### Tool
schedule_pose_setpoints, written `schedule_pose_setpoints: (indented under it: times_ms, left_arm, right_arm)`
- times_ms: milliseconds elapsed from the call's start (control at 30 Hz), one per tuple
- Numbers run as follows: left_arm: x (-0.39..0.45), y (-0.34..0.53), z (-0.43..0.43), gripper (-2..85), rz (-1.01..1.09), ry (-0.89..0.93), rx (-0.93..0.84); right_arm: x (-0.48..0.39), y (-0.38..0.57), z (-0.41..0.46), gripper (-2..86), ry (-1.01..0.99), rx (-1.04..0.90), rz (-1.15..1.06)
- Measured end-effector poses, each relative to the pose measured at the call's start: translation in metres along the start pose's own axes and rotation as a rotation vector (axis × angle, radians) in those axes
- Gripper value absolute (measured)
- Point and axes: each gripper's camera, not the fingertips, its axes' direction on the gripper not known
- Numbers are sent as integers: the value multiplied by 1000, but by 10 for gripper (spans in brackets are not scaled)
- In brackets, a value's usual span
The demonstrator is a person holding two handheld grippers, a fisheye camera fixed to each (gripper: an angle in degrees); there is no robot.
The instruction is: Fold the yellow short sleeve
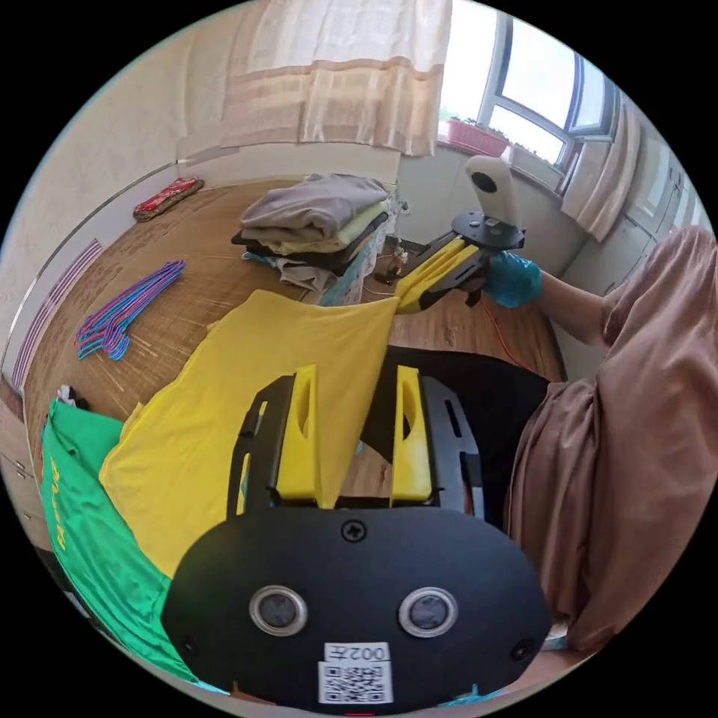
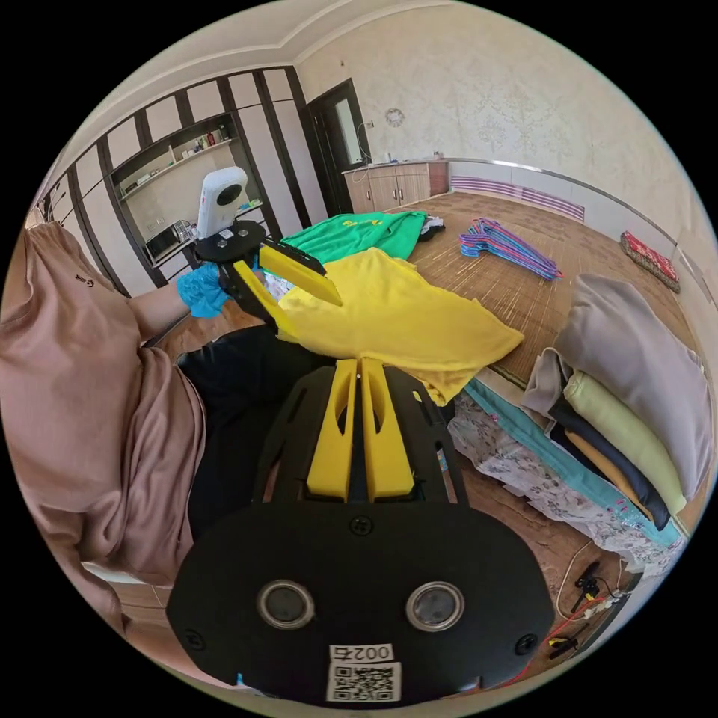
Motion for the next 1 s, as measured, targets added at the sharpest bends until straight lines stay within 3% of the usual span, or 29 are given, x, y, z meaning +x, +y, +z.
schedule_pose_setpoints:
  times_ms: [300,467,633,800,1000]
  left_arm:
    - [66,-70,54,113,0,-272,-112]
    - [90,-86,64,42,-104,-387,-124]
    - [102,-97,62,-5,-148,-386,-124]
    - [111,-108,54,-10,-180,-343,-111]
    - [122,-122,40,-9,-199,-315,-109]
  right_arm:
    - [-22,-4,-3,-8,-6,53,-30]
    - [-34,-4,0,-5,-18,66,-45]
    - [-48,-1,2,16,79,26,-110]
    - [-59,1,29,106,292,-130,-171]
    - [-70,-13,76,174,441,-118,-247]
